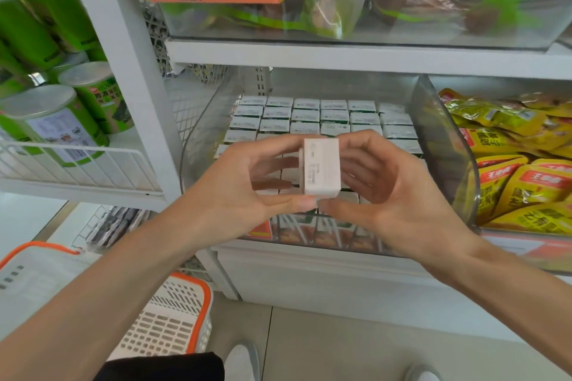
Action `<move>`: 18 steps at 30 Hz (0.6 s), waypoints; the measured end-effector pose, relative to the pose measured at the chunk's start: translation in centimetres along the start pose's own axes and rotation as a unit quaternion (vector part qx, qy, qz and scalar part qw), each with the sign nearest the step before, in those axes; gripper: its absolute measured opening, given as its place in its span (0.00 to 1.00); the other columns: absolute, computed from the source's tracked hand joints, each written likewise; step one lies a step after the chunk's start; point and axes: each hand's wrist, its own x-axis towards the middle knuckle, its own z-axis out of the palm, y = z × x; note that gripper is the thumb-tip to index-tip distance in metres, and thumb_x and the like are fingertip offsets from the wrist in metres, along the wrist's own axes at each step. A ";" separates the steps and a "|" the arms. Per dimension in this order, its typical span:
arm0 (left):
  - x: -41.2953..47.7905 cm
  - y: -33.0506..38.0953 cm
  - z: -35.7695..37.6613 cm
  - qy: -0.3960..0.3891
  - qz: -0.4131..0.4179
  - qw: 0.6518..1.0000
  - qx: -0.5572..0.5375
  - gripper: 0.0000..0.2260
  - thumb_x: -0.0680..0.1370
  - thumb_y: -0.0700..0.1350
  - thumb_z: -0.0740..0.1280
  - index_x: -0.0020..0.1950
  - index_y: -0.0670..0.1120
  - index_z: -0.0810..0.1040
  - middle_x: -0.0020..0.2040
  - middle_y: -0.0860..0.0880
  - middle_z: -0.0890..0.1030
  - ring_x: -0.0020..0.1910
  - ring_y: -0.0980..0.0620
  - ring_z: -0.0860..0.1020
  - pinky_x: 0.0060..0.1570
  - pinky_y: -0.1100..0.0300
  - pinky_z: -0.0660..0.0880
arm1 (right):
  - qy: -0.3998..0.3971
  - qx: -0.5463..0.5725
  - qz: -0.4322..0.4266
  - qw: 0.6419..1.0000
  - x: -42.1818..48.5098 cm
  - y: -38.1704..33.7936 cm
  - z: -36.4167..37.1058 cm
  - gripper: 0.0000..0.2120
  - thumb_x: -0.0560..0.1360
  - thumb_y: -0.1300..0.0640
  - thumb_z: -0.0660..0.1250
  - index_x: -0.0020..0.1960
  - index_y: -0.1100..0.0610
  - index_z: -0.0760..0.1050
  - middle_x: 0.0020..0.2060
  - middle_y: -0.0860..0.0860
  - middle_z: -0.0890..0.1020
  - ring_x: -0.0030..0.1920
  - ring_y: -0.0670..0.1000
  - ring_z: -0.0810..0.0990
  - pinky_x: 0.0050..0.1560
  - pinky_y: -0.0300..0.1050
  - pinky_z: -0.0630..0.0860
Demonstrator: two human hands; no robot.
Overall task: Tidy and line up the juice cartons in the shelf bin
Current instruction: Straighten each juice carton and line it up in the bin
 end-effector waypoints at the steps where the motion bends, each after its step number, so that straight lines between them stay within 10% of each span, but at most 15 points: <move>1: 0.0 -0.1 0.1 0.009 0.011 1.000 0.013 0.31 0.71 0.38 0.81 0.71 0.55 0.79 0.65 0.62 0.83 0.66 0.64 0.79 0.63 0.68 0.76 | 0.003 -0.009 -0.013 1.000 0.0 0.1 0.0 0.28 0.68 0.77 0.78 0.63 0.61 0.75 0.60 0.51 0.85 0.67 0.49 0.82 0.73 0.46 0.75; 9: 0.3 -0.2 0.4 0.059 0.063 0.995 0.048 0.30 0.70 0.43 0.82 0.70 0.55 0.80 0.64 0.62 0.83 0.68 0.61 0.79 0.66 0.53 0.79 | 0.039 -0.072 -0.070 0.994 0.4 0.5 -0.2 0.26 0.68 0.71 0.81 0.60 0.55 0.77 0.60 0.49 0.84 0.69 0.50 0.80 0.68 0.45 0.79; 18: 0.4 0.1 0.2 0.099 0.067 0.993 0.027 0.27 0.66 0.48 0.83 0.65 0.56 0.82 0.60 0.64 0.85 0.62 0.65 0.81 0.60 0.70 0.76 | 0.052 -0.043 -0.059 0.996 0.5 0.1 0.1 0.29 0.69 0.62 0.82 0.66 0.55 0.74 0.61 0.48 0.85 0.67 0.49 0.82 0.70 0.49 0.78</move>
